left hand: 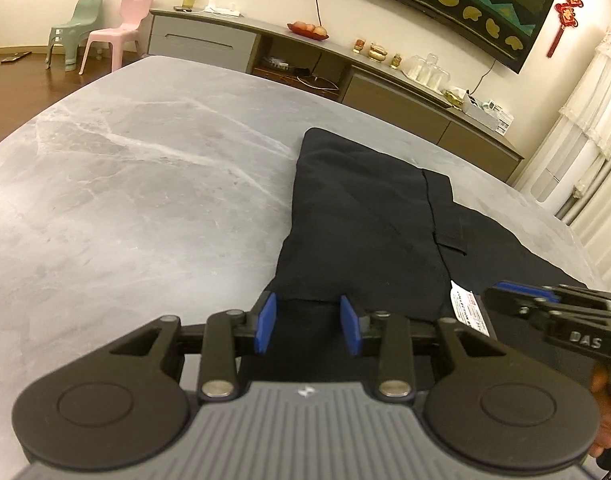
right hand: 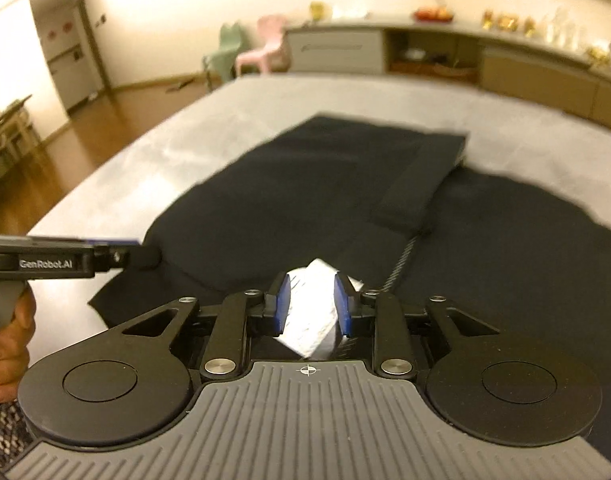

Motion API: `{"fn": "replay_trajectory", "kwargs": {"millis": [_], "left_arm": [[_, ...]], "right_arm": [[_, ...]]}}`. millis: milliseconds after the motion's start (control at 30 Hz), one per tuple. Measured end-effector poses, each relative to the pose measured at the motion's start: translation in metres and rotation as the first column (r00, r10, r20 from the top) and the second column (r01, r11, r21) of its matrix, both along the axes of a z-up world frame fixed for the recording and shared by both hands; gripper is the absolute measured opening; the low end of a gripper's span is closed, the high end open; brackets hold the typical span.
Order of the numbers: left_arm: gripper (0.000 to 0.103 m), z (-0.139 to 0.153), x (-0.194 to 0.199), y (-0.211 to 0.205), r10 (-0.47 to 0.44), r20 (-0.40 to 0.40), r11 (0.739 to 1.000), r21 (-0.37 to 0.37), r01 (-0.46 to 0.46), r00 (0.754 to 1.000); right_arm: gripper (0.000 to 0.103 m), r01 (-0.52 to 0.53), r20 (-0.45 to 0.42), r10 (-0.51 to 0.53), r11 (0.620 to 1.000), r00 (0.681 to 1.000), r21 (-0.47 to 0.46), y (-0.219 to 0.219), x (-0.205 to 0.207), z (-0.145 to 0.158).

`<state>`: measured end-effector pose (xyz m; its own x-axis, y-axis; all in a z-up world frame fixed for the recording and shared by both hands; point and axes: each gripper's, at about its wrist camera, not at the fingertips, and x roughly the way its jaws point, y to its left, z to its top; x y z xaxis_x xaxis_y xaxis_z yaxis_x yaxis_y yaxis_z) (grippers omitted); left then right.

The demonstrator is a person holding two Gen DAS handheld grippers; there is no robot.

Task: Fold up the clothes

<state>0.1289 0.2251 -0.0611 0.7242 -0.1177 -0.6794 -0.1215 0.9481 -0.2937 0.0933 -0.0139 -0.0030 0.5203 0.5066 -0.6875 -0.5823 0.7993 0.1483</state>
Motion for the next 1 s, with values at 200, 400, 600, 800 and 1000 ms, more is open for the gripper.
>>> {"fn": "replay_trajectory", "kwargs": {"millis": [200,400,600,800,1000], "left_arm": [[0.037,0.005,0.001,-0.002,-0.002,0.008,1.0,0.006,0.002,1.0],[0.037,0.016,-0.007,-0.005,-0.022,0.069,1.0,0.001,0.022,0.997],[0.037,0.004,0.004,-0.023,-0.099,0.008,0.995,0.018,0.099,0.995],[0.037,-0.014,-0.001,-0.047,-0.134,-0.058,0.973,0.181,0.142,0.989],[0.039,-0.015,0.005,-0.047,-0.133,-0.061,0.976,0.163,0.141,0.989]], "right_arm": [[0.035,-0.016,0.024,0.016,1.0,1.0,-0.002,0.0,-0.002,0.008],[0.034,0.001,0.086,-0.001,1.0,0.996,0.007,-0.003,0.006,0.028],[0.034,0.085,0.131,-0.073,0.993,0.989,-0.087,0.017,0.089,0.033],[0.026,0.129,0.0,-0.132,0.972,0.991,-0.198,0.029,0.149,-0.017],[0.027,0.061,-0.014,-0.063,0.992,0.998,-0.113,0.058,0.151,-0.02]]}}
